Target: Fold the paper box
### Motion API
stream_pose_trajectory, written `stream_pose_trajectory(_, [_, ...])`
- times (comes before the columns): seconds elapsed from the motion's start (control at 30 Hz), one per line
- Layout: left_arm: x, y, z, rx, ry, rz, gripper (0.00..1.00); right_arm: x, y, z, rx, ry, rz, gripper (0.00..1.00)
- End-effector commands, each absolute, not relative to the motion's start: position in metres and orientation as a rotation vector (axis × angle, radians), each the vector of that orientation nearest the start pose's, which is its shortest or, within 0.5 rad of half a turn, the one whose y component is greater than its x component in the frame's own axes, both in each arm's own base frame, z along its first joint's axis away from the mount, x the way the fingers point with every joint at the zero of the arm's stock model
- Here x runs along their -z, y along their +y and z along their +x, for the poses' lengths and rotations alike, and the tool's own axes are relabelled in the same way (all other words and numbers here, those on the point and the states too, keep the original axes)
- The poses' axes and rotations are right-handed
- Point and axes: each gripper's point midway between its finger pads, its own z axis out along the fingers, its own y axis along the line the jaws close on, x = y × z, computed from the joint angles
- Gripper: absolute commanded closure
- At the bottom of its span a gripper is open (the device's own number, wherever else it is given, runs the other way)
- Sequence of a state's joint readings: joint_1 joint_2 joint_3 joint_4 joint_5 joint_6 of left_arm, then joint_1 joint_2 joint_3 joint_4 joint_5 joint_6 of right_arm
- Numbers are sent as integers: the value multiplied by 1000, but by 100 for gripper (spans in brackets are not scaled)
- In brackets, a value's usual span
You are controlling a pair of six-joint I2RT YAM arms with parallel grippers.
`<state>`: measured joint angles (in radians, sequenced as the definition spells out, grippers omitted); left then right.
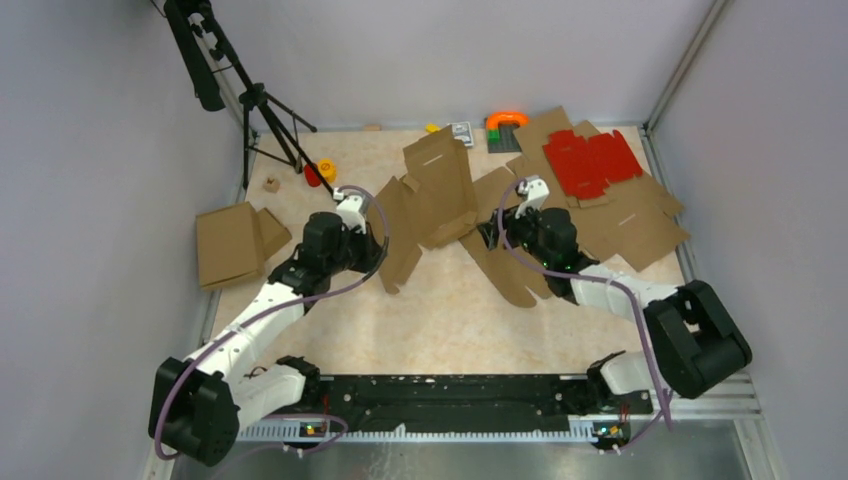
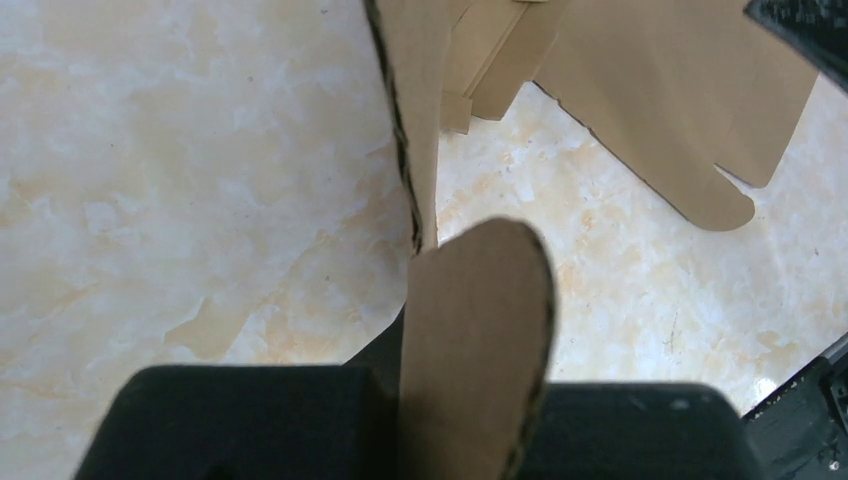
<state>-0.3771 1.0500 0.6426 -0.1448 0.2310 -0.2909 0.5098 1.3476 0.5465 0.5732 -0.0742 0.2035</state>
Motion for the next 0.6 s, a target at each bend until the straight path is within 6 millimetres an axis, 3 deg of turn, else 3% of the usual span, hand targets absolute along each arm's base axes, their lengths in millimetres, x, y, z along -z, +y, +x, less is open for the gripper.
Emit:
stream_pose_trajectory(0.0, [-153,-171,278,614,2129,357,100,-174,220,378,-649,1731,-293,27])
stream_pose_trajectory(0.27, [-150,-179,271,555,2130,468,100,-185,201,435,-669,1720,-213,27])
stream_pose_trajectory(0.33, [-149,-180,270,545,2132,480,100,-187,198,450,-690,1719,-210,31])
stream_pose_trajectory(0.57, [-145,-184,269,523,2143,510,100,-192,238,465,-878,1601,-438,39])
